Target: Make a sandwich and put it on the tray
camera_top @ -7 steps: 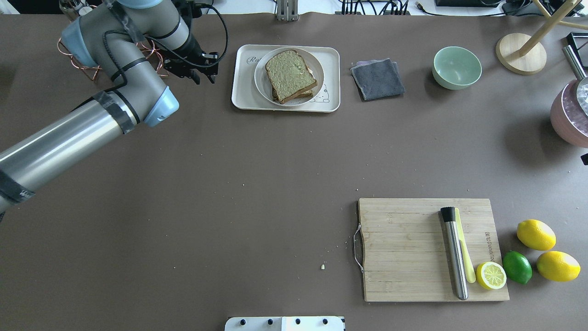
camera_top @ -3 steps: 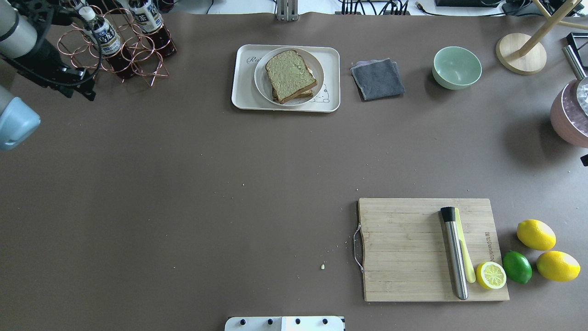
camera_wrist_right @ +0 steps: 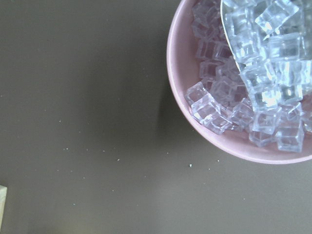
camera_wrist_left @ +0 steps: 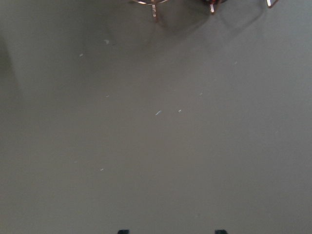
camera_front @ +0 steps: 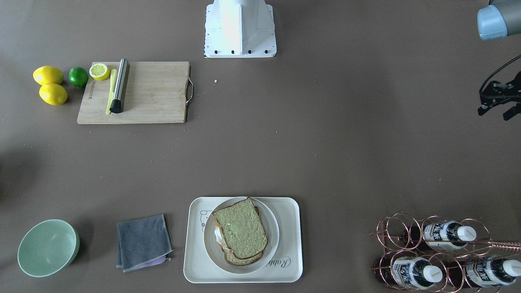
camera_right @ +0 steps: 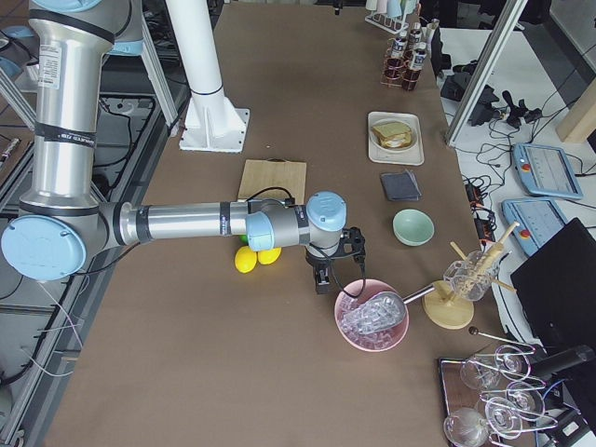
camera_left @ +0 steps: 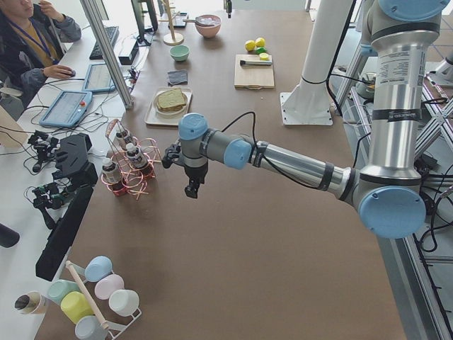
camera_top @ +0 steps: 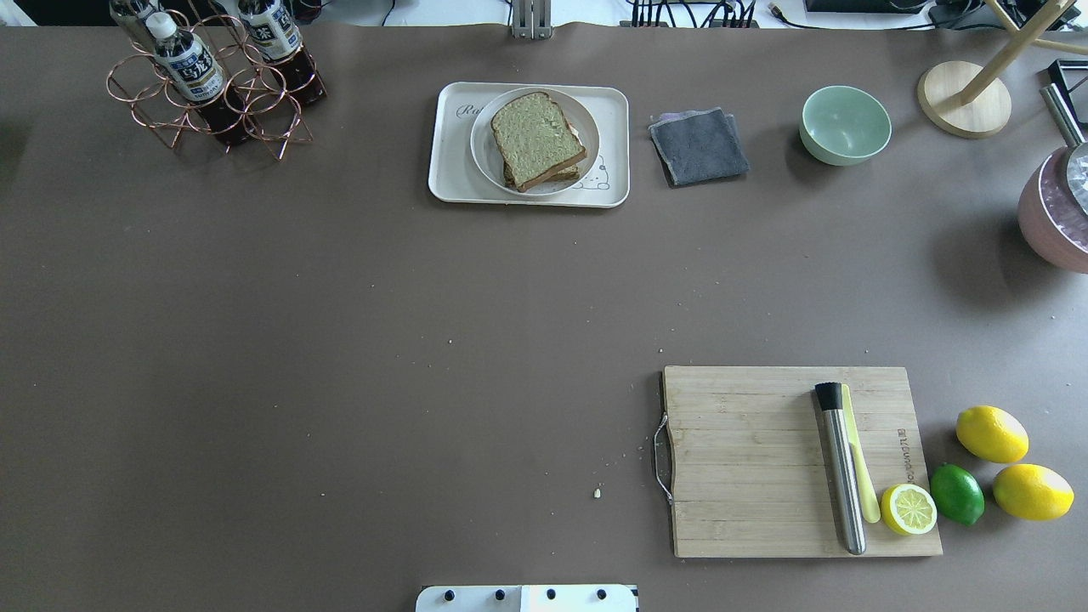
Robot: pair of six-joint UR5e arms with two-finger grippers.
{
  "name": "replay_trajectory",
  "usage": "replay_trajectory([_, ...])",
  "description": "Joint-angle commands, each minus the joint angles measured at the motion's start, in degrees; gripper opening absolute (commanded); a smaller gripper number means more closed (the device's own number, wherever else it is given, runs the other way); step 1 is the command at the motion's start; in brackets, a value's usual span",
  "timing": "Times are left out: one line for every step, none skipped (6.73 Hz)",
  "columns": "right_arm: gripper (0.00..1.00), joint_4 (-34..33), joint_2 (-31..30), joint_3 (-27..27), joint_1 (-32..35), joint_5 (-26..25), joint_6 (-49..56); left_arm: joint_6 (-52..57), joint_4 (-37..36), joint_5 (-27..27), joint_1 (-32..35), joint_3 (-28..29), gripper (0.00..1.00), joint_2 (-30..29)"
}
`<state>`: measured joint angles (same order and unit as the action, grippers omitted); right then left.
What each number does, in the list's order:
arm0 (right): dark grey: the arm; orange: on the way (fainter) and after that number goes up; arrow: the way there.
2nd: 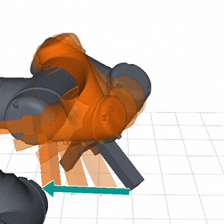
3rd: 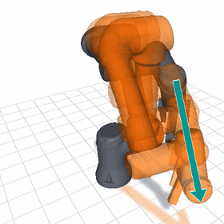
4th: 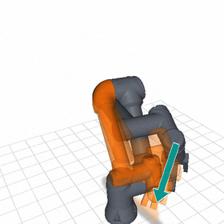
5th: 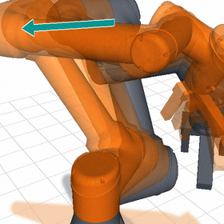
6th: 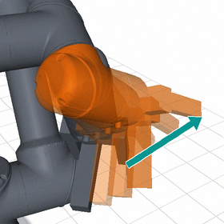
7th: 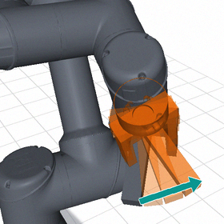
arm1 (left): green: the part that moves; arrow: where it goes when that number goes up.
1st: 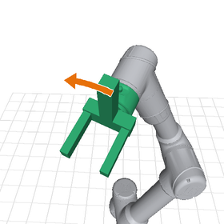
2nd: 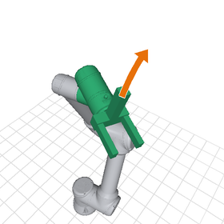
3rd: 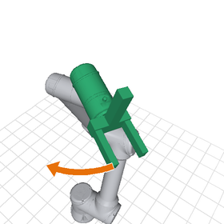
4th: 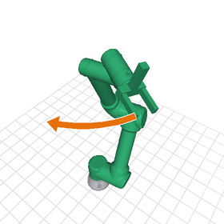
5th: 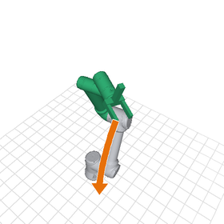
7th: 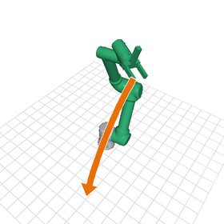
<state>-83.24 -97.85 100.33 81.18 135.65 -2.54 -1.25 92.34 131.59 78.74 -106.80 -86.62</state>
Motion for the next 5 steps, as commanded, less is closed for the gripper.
replay_trajectory([1.00,-1.30,-0.14,-1.45,3.01,-1.53,3.94,16.84,-3.97,0.60,9.12,0.71,0.75,7.06])
replay_trajectory([1.00,-1.57,-0.49,-1.45,4.41,-1.97,5.51,20.55,-5.23,0.78,10.20,0.46,0.77,9.77])
replay_trajectory([1.00,-2.71,-0.41,-1.54,4.68,-2.23,5.96,20.93,-5.24,0.86,13.95,-0.42,0.80,11.63])
replay_trajectory([1.00,-3.41,-0.41,-1.19,4.77,-2.50,5.97,20.94,-5.15,3.39,15.99,-2.17,0.94,14.17])
replay_trajectory([1.00,-3.42,-0.93,-0.66,5.64,-2.50,6.58,20.85,-5.15,4.20,16.10,-3.31,0.95,15.07])
